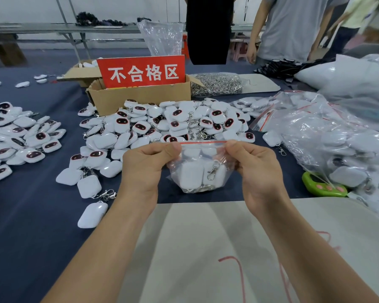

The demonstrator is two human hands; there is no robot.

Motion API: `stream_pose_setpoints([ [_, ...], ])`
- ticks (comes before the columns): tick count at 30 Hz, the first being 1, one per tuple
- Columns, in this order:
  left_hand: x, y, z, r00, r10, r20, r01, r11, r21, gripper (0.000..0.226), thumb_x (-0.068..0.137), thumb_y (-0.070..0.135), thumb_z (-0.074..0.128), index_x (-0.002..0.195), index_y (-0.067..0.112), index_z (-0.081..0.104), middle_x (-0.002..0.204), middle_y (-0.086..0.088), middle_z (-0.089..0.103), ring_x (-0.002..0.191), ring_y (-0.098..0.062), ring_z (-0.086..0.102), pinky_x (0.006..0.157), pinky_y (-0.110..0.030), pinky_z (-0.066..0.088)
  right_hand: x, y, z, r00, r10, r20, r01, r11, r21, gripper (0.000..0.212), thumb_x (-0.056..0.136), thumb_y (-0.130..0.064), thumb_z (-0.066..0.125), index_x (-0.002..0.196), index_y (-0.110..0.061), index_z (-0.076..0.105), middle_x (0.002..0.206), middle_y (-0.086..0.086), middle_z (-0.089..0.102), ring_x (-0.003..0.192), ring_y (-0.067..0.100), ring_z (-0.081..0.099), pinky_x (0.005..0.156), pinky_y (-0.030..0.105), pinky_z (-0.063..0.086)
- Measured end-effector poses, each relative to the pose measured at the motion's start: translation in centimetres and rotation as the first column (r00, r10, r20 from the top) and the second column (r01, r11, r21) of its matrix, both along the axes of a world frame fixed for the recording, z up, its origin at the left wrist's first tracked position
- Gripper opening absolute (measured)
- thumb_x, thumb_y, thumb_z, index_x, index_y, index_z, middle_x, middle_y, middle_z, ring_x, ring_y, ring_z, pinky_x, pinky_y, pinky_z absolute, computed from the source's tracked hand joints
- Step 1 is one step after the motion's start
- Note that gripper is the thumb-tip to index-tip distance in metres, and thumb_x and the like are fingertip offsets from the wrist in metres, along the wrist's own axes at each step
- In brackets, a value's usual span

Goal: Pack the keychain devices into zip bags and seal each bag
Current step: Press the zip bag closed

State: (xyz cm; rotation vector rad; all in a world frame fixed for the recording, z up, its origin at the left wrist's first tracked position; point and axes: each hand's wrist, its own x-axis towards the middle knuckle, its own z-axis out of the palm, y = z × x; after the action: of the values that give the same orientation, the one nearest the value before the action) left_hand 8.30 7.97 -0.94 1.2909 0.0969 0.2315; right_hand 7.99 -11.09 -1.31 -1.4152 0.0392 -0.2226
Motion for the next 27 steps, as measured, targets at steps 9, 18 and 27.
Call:
stream_pose_setpoints([
  [9, -0.7, -1.5, 0.9, 0.987, 0.159, 0.038, -0.155, 0.984, -0.084, 0.023, 0.079, 0.017, 0.083, 0.057, 0.020, 0.077, 0.058, 0.002, 0.065, 0.055, -0.010, 0.051, 0.061, -0.019, 0.049, -1.7, 0.8, 0.5, 0.932, -0.342, 0.119, 0.341, 0.717, -0.608, 0.046, 0.092, -0.046, 0.063, 0.056, -0.020, 0.052, 0.041, -0.009, 0.041, 0.045, 0.013, 0.037, 0.051, 0.034, 0.036],
  [18, -2.6, -3.4, 2.4, 0.965, 0.101, 0.242, -0.129, 0.986, 0.103, 0.023, 0.087, 0.013, 0.077, 0.069, 0.027, 0.082, 0.065, -0.001, 0.074, 0.055, -0.009, 0.064, 0.053, -0.021, 0.052, -3.9, 5.3, -0.4, 0.986, 0.149, 0.077, -0.080, 0.821, -0.565, 0.047, 0.076, -0.034, 0.070, 0.108, -0.061, 0.050, 0.090, -0.039, 0.065, 0.082, -0.016, 0.061, 0.068, 0.007, 0.046],
  [27, -1.9, -3.3, -0.7, 0.989, -0.147, -0.010, 0.131, 0.850, 0.510, 0.069, 0.078, 0.044, 0.077, 0.142, 0.051, 0.051, 0.128, 0.025, 0.065, 0.115, 0.010, 0.060, 0.099, -0.015, 0.047, 0.0, -0.3, -0.7, 0.919, 0.176, -0.352, -0.084, 0.961, 0.262, 0.020, 0.089, 0.006, 0.058, 0.098, 0.004, 0.076, 0.094, 0.022, 0.077, 0.077, 0.032, 0.074, 0.070, 0.049, 0.057],
])
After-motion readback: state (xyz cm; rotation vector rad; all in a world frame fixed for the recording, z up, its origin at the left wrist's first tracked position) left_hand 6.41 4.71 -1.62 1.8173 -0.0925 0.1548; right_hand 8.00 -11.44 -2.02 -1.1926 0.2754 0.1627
